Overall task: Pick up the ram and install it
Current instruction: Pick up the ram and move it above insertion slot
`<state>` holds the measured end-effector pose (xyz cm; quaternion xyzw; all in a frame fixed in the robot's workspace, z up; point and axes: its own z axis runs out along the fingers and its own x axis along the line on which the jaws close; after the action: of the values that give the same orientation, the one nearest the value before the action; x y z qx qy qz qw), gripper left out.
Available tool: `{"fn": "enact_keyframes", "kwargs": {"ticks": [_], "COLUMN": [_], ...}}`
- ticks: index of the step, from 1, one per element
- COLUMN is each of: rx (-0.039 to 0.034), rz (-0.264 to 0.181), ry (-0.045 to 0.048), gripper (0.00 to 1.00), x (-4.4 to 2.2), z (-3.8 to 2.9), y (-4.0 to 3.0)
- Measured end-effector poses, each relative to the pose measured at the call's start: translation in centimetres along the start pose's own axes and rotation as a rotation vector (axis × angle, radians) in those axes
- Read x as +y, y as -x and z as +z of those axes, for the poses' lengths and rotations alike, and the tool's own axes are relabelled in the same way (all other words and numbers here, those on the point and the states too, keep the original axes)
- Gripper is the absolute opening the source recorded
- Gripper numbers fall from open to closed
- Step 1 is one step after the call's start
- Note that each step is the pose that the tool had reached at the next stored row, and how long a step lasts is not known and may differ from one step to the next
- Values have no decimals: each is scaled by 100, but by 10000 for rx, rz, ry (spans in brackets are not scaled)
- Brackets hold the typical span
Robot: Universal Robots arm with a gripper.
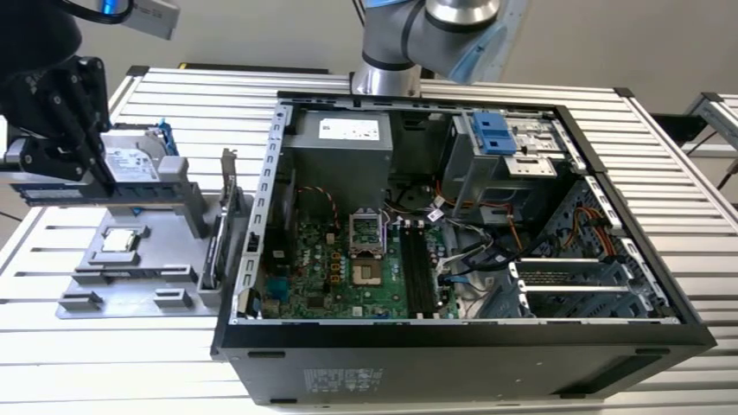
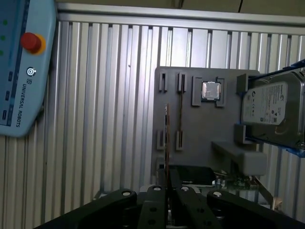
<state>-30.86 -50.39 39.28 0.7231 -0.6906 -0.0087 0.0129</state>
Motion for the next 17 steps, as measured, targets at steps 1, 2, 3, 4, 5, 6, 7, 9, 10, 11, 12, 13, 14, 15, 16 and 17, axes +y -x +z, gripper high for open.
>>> {"fn": "enact_keyframes", "kwargs": {"ticks": [1,2,3,4,5,6,7,9,10,11,12,13,14,15,16,17], "rx": [0,0,-1,0,1,-1,-1,0,0,1,-1,-1,0,0,0,0], "rz": [-1,-1,0,0,0,0,0,0,0,1,0,0,0,0,0,0], "ry": [0,0,0,0,1,0,-1,0,0,1,-1,-1,0,0,0,0], "gripper": [0,0,0,0,0,0,0,0,0,0,0,0,0,0,0,0], "x": [-8,-15,-23,-30,-37,-45,-52,-67,-75,-83,-91,-98,-106,-114,-121,-130], "z": [0,-1,0,-1,-1,-1,-1,-2,-2,-3,-2,-2,-3,-4,-4,-4], "y": [0,-1,-1,-1,-2,-2,-2,-3,-3,-4,-4,-4,-5,-5,-5,-6]}}
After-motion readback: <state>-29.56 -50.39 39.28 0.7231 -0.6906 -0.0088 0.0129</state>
